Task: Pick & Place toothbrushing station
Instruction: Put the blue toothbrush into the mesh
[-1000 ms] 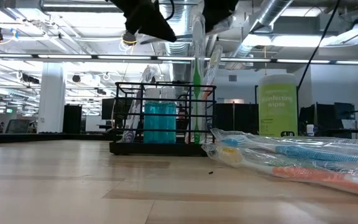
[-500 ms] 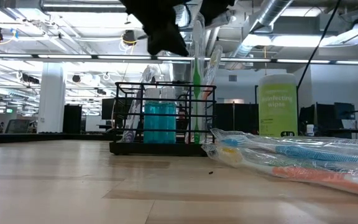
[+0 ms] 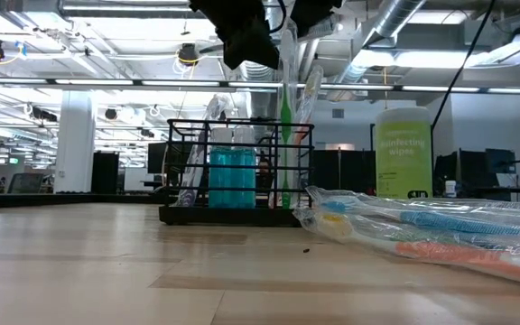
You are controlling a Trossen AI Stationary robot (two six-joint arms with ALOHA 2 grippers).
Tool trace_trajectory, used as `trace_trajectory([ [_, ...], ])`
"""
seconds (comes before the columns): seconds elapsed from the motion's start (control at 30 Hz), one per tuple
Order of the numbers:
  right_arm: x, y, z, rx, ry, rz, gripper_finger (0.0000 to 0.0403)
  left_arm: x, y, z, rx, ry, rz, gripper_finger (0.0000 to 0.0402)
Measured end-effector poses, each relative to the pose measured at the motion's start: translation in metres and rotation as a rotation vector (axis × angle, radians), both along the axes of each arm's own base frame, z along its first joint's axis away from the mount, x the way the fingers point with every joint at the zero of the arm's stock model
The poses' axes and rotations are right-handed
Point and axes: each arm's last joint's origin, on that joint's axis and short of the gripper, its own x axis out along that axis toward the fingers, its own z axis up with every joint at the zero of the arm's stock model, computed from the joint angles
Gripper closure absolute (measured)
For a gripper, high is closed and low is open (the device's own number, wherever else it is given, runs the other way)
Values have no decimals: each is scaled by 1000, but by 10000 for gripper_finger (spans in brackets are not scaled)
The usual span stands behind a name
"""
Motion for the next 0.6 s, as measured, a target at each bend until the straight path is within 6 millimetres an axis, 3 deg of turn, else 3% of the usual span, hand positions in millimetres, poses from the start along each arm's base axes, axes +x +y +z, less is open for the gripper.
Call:
trace_trajectory([
  [0.2,0,0,0,2,-5,5,401,-1,0,-1,1,18,-11,387],
  [0.6,-1,-1,1,-28,8,33,341,-1,0,-1,-27,-8,15,401],
])
